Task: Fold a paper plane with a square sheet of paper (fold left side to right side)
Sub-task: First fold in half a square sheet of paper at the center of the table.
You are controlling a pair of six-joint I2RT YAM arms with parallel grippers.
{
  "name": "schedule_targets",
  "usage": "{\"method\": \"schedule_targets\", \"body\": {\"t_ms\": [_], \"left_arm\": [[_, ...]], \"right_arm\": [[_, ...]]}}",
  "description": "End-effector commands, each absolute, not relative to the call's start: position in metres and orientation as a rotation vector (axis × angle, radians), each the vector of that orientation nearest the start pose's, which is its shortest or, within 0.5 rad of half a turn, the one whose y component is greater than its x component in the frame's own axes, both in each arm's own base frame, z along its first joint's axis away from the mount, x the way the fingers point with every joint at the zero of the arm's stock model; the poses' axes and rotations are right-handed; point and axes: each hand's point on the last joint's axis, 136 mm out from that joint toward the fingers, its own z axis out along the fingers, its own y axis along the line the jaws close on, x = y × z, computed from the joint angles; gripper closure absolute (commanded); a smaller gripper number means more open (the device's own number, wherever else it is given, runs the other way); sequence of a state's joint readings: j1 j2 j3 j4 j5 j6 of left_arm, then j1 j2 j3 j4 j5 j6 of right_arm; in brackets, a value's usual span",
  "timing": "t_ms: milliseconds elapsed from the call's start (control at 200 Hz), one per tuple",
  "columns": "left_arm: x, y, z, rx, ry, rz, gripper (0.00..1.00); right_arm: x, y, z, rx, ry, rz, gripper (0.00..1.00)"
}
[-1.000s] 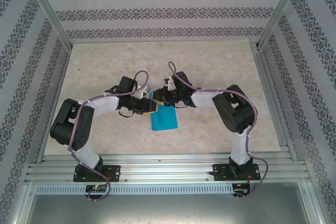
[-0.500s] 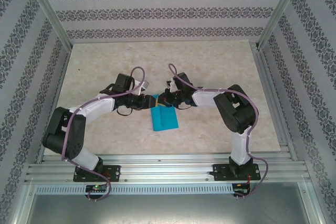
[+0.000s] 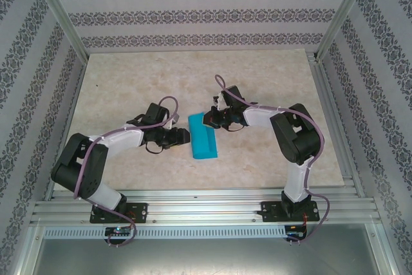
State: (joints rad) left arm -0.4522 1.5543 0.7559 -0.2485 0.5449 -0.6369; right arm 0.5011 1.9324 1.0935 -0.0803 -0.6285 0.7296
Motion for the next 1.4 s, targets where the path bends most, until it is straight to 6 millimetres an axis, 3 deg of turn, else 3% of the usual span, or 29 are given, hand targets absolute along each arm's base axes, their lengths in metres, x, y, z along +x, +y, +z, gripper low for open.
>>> {"method": "schedule_targets", "body": {"t_ms": [0,410,989,1184,1394], "left_arm": [[0.284,-0.239,0.056,-0.089,2.742,-1.038,0.40],[0.285,-0.258,0.044,-0.071,2.795,-0.963,0.39],[0.279,-0.264,0.023,0.030,2.910,-0.652,0.40],[0.277,-0.267,0.016,0.054,2.935,-0.575,0.40],[0.275,-0.270,0.011,0.065,2.949,-0.539,0.39]], "right_arm": [[0.353,0.302,0.063,-0.034,2.674,1.217,1.00],[0.353,0.286,0.056,-0.003,2.691,1.150,0.98],[0.350,0.272,0.042,0.029,2.733,1.080,0.93],[0.350,0.268,0.041,0.026,2.739,1.054,0.84],[0.351,0.259,0.052,0.029,2.717,1.032,0.67]]}}
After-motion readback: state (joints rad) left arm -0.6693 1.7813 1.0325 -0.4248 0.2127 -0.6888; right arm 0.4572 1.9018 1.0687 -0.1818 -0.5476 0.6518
